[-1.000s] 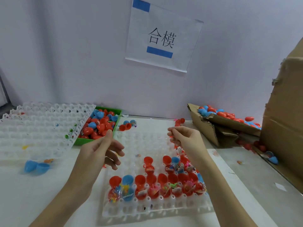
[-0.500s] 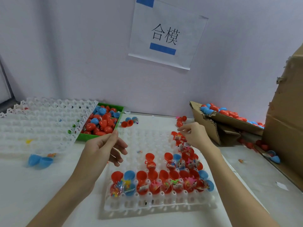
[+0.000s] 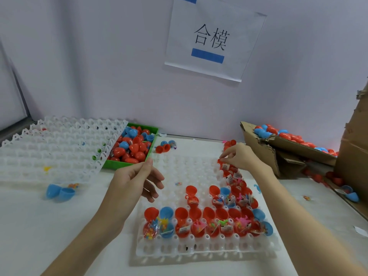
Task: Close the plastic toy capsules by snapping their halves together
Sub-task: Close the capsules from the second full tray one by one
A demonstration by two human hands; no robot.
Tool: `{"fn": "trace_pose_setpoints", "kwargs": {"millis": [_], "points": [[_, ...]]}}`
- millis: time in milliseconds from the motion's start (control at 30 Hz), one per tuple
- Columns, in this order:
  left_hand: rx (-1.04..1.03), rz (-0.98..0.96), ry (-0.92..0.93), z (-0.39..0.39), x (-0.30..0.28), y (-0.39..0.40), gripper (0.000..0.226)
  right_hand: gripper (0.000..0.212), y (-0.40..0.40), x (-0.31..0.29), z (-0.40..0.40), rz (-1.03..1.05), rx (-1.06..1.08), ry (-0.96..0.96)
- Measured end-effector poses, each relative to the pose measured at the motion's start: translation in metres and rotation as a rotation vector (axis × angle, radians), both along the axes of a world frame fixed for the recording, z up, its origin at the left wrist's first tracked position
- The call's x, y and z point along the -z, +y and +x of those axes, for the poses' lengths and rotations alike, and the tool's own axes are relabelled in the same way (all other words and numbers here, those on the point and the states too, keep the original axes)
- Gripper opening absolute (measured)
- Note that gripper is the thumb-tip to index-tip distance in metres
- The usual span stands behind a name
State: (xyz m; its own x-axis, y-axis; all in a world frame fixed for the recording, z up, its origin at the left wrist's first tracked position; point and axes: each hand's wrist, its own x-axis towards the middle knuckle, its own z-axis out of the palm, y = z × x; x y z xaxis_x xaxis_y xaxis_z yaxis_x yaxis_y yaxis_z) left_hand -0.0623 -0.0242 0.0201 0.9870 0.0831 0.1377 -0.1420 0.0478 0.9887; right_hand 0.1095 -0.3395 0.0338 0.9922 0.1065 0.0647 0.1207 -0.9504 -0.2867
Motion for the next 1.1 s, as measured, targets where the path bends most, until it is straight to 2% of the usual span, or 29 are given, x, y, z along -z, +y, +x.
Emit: {"fn": "trace_pose_setpoints", "kwargs": {"millis": [233,300,400,433,500,600,667,867,967,1033,1100], "points": [[0.031,0.012,0.017,0.002,0.003,0.0,0.046,0.018,-0.002,-0.009,0.01,0.009,0.047,-0.034],[0.056,0.054,-0.002,0.0,0.005,-0.002,0.035,0.019,0.0,-0.019,0.006,0.09,0.068,-0.022],[0.072,0.17,-0.083,-0.003,0.005,-0.006,0.003,0.013,0.013,-0.034,-0.012,0.195,0.069,0.036],[0.076,0.226,-0.112,-0.004,0.006,-0.008,0.011,0.009,0.021,-0.037,-0.021,0.242,0.064,0.052],[0.086,0.311,-0.171,-0.006,0.008,-0.012,0.028,0.014,0.041,-0.039,-0.043,0.302,0.026,0.079],[0.056,0.403,-0.226,-0.011,0.011,-0.018,0.037,0.019,0.075,-0.029,-0.08,0.358,-0.011,0.1],[0.037,0.378,-0.2,-0.011,0.012,-0.02,0.042,0.015,0.094,-0.018,-0.102,0.407,0.004,0.108],[-0.038,0.352,-0.192,-0.007,0.015,-0.018,0.014,0.016,0.123,0.002,-0.143,0.558,0.037,0.082],[-0.067,0.314,-0.184,-0.005,0.012,-0.012,0.011,0.021,0.129,-0.001,-0.151,0.858,0.018,0.091],[-0.08,0.28,-0.174,-0.003,0.01,-0.009,0.01,0.017,0.131,-0.004,-0.155,1.053,-0.021,0.067],[-0.083,0.254,-0.173,-0.003,0.007,-0.007,0.009,0.01,0.129,-0.003,-0.157,1.085,-0.085,-0.016]]}}
